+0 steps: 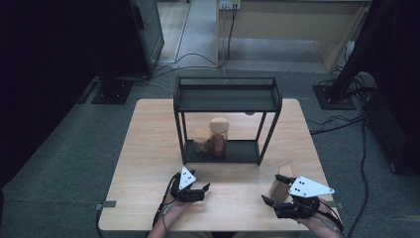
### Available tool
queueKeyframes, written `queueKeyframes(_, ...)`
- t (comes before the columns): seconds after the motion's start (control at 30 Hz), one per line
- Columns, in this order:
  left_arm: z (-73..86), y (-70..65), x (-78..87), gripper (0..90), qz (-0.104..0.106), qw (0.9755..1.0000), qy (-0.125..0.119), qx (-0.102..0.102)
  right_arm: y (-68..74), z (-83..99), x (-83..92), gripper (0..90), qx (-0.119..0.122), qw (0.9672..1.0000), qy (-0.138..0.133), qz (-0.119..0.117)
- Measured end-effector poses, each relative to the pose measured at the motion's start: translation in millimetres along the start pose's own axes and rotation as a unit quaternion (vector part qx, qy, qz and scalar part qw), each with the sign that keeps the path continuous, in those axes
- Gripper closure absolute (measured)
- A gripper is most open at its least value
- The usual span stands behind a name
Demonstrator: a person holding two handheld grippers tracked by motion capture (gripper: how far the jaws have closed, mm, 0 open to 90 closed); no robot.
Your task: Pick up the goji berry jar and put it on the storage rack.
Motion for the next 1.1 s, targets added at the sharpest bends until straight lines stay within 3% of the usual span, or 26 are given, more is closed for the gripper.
queueKeyframes(0.27,-0.1,-0.1,0.0,21.4,0.0,1.0,0.001,0.0,-8.3,3.9,8.2,20.6,-0.014,0.9998,-0.002,0.015)
queueKeyframes(1.1,0.0,-0.1,0.0,21.4,0.0,1.0,0.0,0.0,-22.1,12.9,22.6,20.6,-0.022,0.999,0.008,0.038)
Point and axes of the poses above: each handheld gripper's, and its own axes: x roughly backward along the jaws, z roughly out of its underside, y roughly to its left, the point moved 10 cm from there along -x, roughly forward along the jaws, and after that the axes turned 12 degrees about z, right-handed, at the moved point
